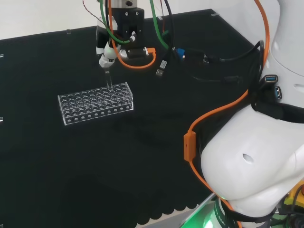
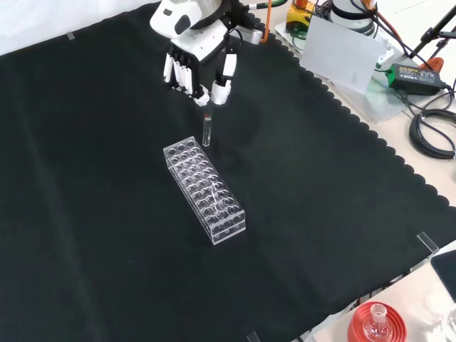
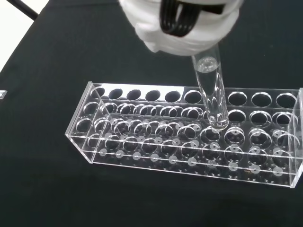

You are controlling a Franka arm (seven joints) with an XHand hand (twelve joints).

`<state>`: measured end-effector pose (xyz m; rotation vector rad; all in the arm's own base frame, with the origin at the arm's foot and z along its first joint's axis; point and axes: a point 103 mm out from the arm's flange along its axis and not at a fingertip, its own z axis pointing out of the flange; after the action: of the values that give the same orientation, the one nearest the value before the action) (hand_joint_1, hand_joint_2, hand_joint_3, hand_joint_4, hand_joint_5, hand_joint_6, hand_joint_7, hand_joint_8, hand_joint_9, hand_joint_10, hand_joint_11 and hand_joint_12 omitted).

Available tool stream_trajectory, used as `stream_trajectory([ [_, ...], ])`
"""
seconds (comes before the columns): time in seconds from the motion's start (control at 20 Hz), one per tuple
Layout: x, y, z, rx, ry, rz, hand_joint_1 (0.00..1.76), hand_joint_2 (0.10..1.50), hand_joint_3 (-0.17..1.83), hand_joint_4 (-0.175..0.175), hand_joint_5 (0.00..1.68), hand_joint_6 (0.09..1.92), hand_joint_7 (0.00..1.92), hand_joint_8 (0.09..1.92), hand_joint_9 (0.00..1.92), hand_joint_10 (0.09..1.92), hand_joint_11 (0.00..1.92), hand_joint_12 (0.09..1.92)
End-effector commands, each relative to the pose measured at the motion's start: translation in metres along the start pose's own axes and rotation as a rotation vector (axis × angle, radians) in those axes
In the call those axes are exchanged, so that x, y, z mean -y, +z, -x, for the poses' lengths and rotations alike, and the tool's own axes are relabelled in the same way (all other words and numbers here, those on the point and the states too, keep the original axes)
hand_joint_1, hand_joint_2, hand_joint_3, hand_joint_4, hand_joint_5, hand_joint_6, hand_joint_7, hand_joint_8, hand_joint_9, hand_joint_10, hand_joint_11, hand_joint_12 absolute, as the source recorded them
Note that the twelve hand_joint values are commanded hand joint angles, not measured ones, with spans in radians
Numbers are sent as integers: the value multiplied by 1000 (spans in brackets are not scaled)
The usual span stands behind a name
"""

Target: Put the test tube back in the rack.

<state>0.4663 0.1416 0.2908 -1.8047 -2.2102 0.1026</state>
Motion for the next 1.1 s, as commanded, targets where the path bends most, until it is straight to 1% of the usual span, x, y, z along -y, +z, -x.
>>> stream_trajectory([
  [0.05,-14,12,15,3,12,-4,1411,971,22,-175,1212,599,1379,607,1185,456,782,1219],
  [0.2,-18,17,17,-6,16,-12,1412,971,22,-175,1213,599,1379,606,1186,455,783,1218],
  [0.3,-25,25,24,-18,16,-19,1411,971,21,-175,1213,598,1380,606,1186,454,783,1218],
  [0.4,-26,27,25,-11,20,-13,1411,971,21,-175,1213,598,1380,605,1186,454,783,1218],
  [0.55,-28,31,27,-19,20,-18,1411,971,21,-175,1214,598,1380,605,1186,453,784,1217],
  [0.75,-34,43,40,-33,27,-24,1412,971,20,-175,1214,597,1380,604,1187,452,784,1217],
  [0.8,-34,43,40,-25,31,-23,1412,971,20,-175,1214,597,1381,604,1187,452,784,1217],
  [1.1,-36,44,43,-39,29,-21,1412,971,19,-175,1215,596,1381,603,1188,451,785,1216],
])
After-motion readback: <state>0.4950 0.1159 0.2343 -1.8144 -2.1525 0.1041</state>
